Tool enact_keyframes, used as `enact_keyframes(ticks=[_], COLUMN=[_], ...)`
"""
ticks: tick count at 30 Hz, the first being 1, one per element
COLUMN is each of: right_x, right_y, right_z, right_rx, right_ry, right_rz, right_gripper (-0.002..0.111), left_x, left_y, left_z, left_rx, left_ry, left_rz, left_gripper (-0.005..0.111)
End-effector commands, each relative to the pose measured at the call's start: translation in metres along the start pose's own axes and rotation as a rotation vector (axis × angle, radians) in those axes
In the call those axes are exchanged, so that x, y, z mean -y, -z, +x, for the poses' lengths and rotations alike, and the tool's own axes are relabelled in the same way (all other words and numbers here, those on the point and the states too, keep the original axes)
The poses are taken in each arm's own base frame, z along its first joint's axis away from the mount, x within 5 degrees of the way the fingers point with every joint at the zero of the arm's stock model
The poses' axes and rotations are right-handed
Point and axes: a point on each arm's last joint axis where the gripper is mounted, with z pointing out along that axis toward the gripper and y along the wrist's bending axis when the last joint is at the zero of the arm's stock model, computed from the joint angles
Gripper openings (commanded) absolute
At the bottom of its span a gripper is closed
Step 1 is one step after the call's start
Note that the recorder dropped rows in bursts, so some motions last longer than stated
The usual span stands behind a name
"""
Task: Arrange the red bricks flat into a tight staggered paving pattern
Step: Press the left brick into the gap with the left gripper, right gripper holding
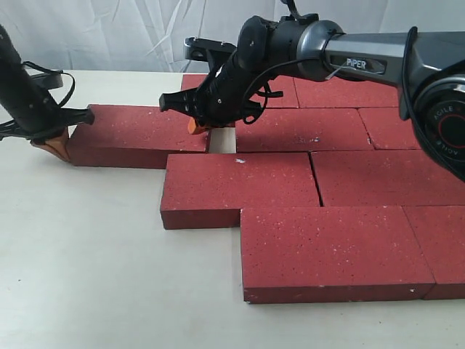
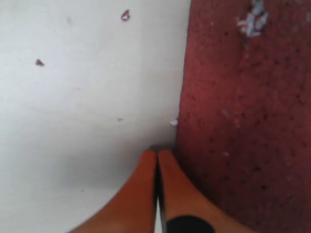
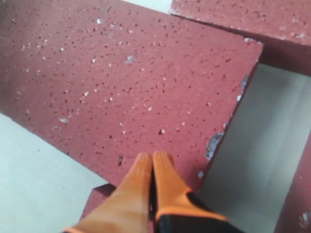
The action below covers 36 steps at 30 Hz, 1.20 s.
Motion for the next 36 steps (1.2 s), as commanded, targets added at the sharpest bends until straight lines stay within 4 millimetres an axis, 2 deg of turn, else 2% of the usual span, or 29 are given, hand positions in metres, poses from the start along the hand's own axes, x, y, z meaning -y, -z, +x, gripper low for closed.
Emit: enact_keyframes(ticks=[1, 5, 13, 17, 21, 27, 33, 36], right_x=[-0.002, -0.006, -0.004, 0.010, 0.033, 0.036, 0.036, 0.036], right_y=[0.008, 0.019, 0.030, 0.036, 0.043, 0.044, 0.044, 0.044], right_z=[-0.002, -0.007, -0.011, -0.009, -0.006, -0.005, -0.006, -0.006], right_rx=[0.001, 0.029, 0.046, -0.025, -0.114, -0.133, -0.129, -0.129], right_ry=[-0.043, -0.036, 0.010, -0.026, -0.072, -0.080, -0.080, -0.080], right_rz=[-0.003, -0.005, 0.046, 0.078, 0.109, 0.113, 0.113, 0.113], right_gripper=[-0.001, -0.001, -0.001, -0.001, -0.001, -0.001, -0.001, -0.001], left_x=[-0.013, -0.009, 0.008, 0.016, 0.020, 0.028, 0.037, 0.040], left_y=[0.012, 0.017, 0.013, 0.011, 0.010, 0.010, -0.013, -0.016], left_z=[-0.004, -0.016, -0.018, -0.015, -0.012, -0.008, 0.000, -0.001], left_rx=[0.062, 0.199, 0.215, 0.183, 0.147, 0.114, 0.084, 0.095], left_ry=[0.019, 0.040, -0.048, -0.065, -0.066, -0.023, -0.022, -0.025], left_rz=[-0.017, 0.017, 0.052, 0.061, 0.082, 0.162, 0.160, 0.158], left_gripper=[0.000, 0.000, 0.000, 0.000, 0.000, 0.000, 0.000, 0.000])
